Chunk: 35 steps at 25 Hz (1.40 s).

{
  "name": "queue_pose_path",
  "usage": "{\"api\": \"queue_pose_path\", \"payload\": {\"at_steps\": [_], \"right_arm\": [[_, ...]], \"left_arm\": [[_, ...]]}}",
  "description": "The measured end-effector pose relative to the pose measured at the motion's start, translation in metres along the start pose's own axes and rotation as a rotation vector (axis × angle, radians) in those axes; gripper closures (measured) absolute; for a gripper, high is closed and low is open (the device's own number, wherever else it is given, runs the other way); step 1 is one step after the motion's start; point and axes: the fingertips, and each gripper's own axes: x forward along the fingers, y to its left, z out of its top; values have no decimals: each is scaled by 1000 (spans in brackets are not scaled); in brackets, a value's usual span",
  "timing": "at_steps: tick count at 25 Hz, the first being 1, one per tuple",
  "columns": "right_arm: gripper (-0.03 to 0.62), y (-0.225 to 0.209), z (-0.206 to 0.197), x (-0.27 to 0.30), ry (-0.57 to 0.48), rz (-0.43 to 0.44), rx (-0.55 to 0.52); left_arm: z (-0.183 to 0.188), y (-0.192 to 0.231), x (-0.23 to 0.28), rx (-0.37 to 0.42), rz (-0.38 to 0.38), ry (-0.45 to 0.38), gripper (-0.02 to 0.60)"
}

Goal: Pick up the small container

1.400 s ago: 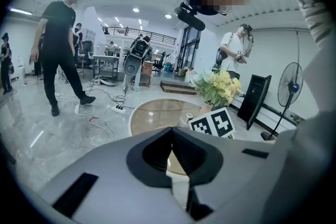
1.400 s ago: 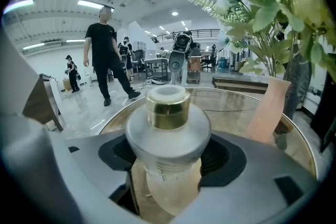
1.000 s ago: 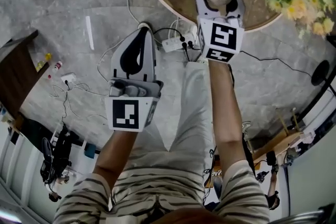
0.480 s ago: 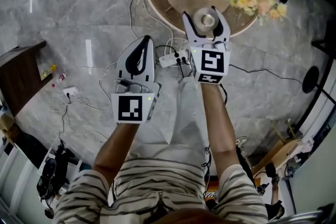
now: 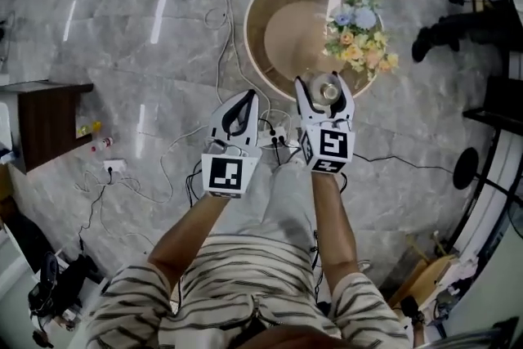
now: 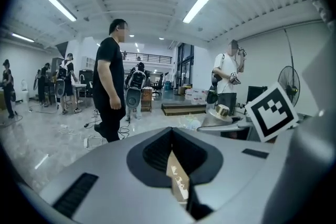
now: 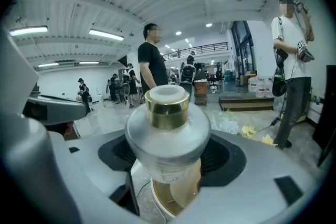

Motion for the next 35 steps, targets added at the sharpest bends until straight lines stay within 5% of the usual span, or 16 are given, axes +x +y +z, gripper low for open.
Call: {"api": "queue_pose_path", "payload": {"at_steps": [17,35], "right_arm": [[255,37,152,-121,-145,34,-4],[255,32,210,-187,-263,48,-33]], "left_arm": [[136,-15,-77,8,6,-124,583],[197,-56,-103,72,-41,-247,583]]}}
